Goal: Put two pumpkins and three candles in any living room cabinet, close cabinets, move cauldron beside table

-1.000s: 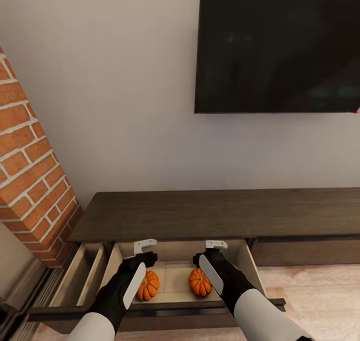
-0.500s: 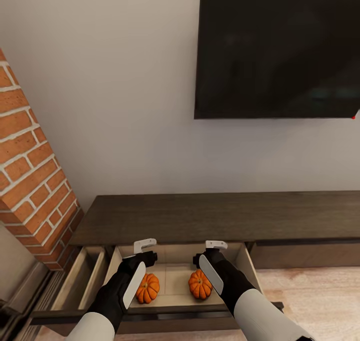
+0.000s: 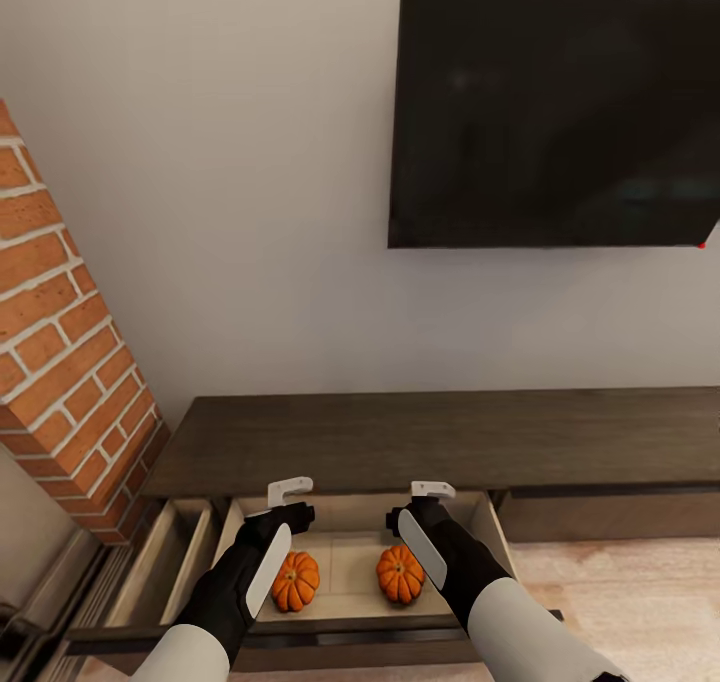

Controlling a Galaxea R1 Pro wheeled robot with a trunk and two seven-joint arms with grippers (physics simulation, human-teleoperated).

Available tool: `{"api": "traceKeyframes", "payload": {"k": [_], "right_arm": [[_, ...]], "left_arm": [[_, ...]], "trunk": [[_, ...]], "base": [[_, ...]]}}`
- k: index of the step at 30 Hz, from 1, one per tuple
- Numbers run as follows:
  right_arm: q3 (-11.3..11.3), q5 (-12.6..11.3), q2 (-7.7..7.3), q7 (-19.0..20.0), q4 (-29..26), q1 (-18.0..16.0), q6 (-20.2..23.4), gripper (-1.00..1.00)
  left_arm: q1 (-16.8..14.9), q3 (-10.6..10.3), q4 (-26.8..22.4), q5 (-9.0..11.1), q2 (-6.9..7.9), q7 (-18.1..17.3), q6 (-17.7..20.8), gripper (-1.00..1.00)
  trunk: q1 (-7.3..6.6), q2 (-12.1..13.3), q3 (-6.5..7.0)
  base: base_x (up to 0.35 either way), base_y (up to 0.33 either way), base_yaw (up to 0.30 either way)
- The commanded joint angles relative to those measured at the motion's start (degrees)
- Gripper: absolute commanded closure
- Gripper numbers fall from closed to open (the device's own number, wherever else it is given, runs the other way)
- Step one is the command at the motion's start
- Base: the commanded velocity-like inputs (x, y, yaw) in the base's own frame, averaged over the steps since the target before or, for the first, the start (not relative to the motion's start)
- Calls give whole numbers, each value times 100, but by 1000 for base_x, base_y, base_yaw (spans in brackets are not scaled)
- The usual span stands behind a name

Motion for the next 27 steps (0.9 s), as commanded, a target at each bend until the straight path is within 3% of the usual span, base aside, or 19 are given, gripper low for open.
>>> {"api": "traceKeyframes", "payload": {"k": [1, 10, 27], "right_arm": [[14, -42, 0, -48, -5, -4, 15, -100], [14, -42, 0, -48, -5, -4, 15, -100], [14, -42, 0, -48, -5, -4, 15, -100]], "left_arm": [[-2, -18, -8, 63, 3, 55, 16, -100], [-2, -18, -11, 63, 3, 50, 16, -100], [-2, -18, -17, 63, 3, 51, 16, -100]], "trunk": [[-23, 39, 13], [-221, 400, 175], [-594, 1082, 480]], "base": [[-48, 0, 0], [-232, 0, 0], [-111, 0, 0]]}}
